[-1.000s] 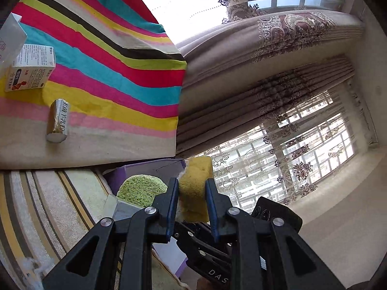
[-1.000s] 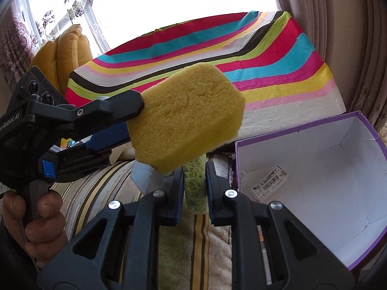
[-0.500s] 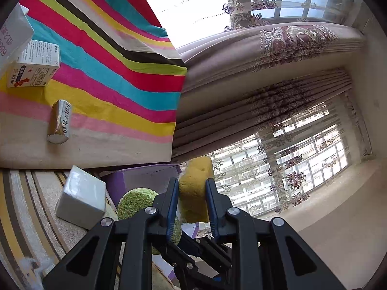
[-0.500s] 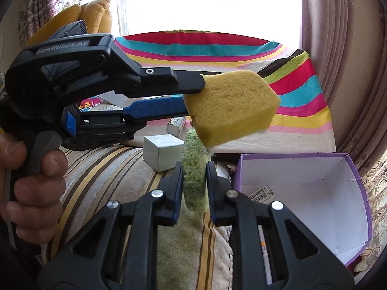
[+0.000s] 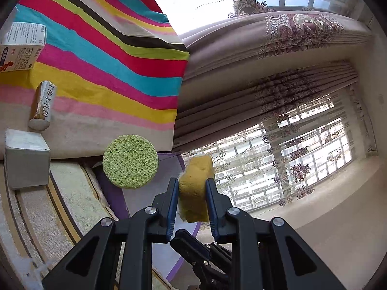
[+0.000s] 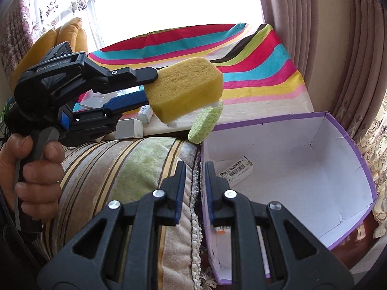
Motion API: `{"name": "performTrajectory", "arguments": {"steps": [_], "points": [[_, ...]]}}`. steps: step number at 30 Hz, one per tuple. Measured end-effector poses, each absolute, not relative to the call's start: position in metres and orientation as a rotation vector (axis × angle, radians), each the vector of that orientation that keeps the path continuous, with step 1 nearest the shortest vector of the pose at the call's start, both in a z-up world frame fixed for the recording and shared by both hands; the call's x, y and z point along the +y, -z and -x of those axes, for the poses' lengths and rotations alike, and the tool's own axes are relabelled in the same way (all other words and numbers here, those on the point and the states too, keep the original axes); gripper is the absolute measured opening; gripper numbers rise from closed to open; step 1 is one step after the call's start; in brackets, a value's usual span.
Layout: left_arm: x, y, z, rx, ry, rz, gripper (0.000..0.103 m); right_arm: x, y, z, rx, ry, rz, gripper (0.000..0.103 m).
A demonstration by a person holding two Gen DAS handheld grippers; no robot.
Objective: Organize objects
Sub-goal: 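Carry both sponges over the purple box, then open both grippers to drop the sponges into the purple box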
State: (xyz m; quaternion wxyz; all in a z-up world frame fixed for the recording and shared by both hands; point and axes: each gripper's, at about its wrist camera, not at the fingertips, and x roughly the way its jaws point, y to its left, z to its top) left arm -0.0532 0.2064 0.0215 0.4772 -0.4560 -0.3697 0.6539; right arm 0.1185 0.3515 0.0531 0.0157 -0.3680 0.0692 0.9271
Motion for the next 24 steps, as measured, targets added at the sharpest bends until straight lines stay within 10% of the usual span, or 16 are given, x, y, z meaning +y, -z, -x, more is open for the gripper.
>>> {"name": "performTrajectory", "arguments": {"steps": [11, 15, 24], "points": [[0.262, -0.012, 0.046, -0.693, -1.646, 1.228, 0.025, 0.39, -0.037, -0.136, 0.374, -2.757, 1.201, 0.02], [0.261, -0.006, 0.048, -0.675, -1.697, 1.277, 0.054, 0.4, -0.032, -0.137, 0.423, -2.714, 1.201, 0.022], [0.239, 0.01, 0.081, -0.804, -1.869, 1.335, 0.069, 0.395, -0.024, -0.139, 0.466, -2.703, 1.203, 0.042]]}}
